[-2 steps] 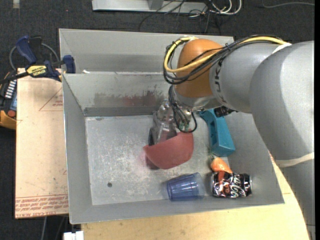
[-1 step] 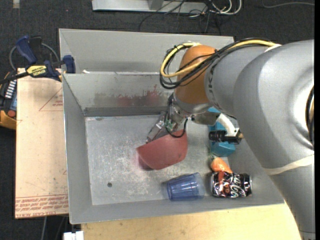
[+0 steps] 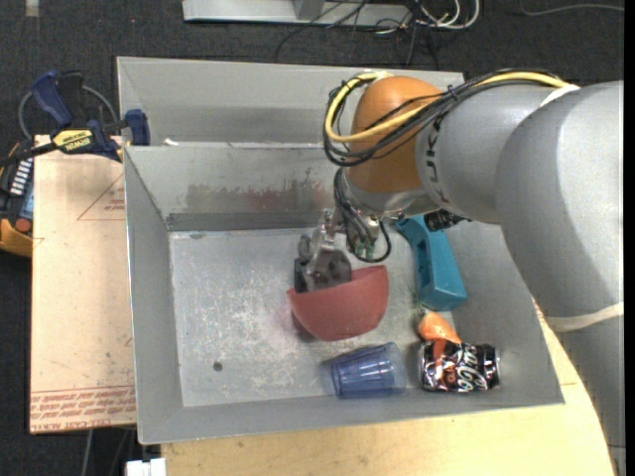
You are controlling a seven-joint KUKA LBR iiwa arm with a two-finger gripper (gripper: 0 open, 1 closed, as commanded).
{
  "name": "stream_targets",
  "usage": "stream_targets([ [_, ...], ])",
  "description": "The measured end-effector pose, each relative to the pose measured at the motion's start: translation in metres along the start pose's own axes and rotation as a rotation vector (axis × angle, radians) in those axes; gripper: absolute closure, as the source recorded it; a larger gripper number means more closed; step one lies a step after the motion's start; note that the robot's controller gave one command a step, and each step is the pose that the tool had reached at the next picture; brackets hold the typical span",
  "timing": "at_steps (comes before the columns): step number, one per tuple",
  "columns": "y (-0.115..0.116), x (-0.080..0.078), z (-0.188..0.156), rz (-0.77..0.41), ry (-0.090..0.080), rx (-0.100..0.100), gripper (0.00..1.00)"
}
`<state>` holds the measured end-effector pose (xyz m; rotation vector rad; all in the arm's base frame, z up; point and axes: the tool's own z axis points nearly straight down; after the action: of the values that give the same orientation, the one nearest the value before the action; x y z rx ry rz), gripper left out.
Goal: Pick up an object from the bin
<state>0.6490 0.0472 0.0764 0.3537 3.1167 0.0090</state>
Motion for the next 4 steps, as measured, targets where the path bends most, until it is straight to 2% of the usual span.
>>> stream_targets([
  [2,0.0,0.001,-0.002,0.0,0.002,0.0,1.0],
  [3,-0.001,0.003,-0.02,0.001,0.01,0.002,1.0],
  [4,0.0,0.001,-0.048,0.001,0.002,0.0,1.0],
])
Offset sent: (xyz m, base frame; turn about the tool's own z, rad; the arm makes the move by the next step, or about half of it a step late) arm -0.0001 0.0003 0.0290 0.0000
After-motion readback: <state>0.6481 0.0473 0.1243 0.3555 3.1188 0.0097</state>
